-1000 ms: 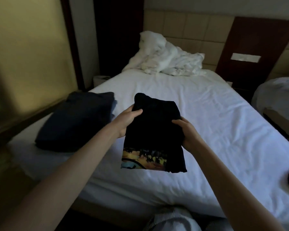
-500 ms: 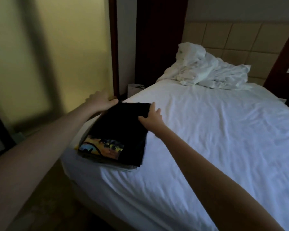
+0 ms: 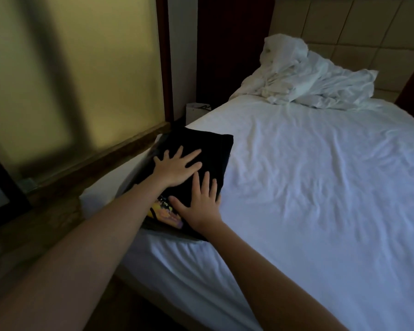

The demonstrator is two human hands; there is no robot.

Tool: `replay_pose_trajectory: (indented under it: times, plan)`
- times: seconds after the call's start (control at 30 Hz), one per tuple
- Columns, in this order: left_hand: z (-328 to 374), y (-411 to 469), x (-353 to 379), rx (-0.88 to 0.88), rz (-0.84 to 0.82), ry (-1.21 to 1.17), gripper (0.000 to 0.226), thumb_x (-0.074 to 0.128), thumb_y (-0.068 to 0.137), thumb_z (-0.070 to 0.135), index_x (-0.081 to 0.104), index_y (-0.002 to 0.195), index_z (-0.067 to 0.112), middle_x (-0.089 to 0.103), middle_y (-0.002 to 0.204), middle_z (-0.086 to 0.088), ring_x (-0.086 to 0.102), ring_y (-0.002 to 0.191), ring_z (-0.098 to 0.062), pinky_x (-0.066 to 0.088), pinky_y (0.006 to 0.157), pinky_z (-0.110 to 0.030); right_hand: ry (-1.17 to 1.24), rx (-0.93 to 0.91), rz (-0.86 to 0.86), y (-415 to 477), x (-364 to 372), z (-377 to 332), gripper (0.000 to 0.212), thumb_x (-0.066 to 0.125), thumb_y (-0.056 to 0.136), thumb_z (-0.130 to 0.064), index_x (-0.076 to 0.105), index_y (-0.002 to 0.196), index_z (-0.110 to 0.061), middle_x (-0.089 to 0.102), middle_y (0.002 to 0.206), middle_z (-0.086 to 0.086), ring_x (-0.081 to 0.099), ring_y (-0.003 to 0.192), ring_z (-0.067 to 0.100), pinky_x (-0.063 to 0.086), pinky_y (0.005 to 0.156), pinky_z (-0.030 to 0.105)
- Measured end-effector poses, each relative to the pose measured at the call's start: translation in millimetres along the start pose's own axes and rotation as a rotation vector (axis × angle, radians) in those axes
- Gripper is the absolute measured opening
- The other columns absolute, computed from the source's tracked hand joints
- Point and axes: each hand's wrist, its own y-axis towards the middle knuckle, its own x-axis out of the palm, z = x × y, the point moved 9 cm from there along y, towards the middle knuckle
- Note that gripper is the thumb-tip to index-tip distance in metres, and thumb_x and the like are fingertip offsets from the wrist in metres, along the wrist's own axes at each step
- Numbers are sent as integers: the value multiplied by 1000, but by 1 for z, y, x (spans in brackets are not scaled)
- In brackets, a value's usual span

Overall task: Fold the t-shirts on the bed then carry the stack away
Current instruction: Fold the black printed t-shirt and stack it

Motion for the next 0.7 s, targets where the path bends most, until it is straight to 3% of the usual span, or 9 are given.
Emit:
replay_pose_trajectory:
  times: [0.13, 0.23, 0.3, 0.4, 0.47, 0.57, 0.7]
  plan:
    - [3, -18, -12, -2, 132, -5, 51, 18, 95, 62, 11, 144, 53, 10, 159, 0, 10, 144, -34, 5, 114, -54, -23, -32, -28, -12, -5, -1, 83, 34, 91, -63, -11, 149, -25, -20, 156, 1, -19, 143, 23, -6, 115, 47]
    - [5, -42, -27, -3, 287, -16, 48, 20, 101, 46, 26, 147, 34, 26, 155, -4, 22, 141, -29, 12, 116, -48, -43, -91, -56, -31, -16, 2, 69, 29, 96, -55, -6, 150, -28, -16, 157, -5, -16, 144, 19, -7, 115, 47]
    - [11, -61, -25, -1, 330, -55, 48, 22, 102, 40, 29, 147, 26, 27, 155, -7, 22, 141, -29, 13, 116, -45, -64, -121, -54, -45, -30, 11, 62, 26, 99, -50, -1, 150, -29, -9, 158, -7, -12, 145, 17, -8, 115, 44]
    - [39, -87, -10, 87, 267, -13, 47, 24, 101, 41, 31, 146, 28, 22, 156, -5, 14, 143, -31, 8, 115, -46, -53, -126, 40, -64, -63, 35, 56, 31, 101, -41, 12, 150, -21, 12, 158, 0, 8, 145, 21, 3, 116, 37]
    - [70, -100, -9, 210, 220, -16, 44, 25, 101, 40, 43, 138, 25, 35, 149, -3, 24, 139, -28, 16, 112, -46, -49, -129, 103, -77, -88, 52, 52, 37, 100, -34, 25, 147, -14, 28, 153, 7, 27, 140, 23, 16, 112, 30]
    - [123, -116, -20, 391, 200, -175, 34, 35, 99, 35, 60, 104, 13, 63, 104, -6, 56, 110, -28, 41, 87, -37, -162, -150, 130, -102, -119, 74, 46, 39, 100, -31, 36, 143, -13, 41, 146, 6, 39, 133, 22, 24, 107, 28]
    - [196, -132, -12, 463, 117, -263, 29, 41, 97, 34, 62, 113, 21, 64, 118, 1, 57, 111, -21, 43, 92, -34, -219, -92, 240, -146, -162, 114, 40, 43, 99, -28, 46, 136, -14, 51, 138, 5, 46, 126, 23, 26, 104, 29]
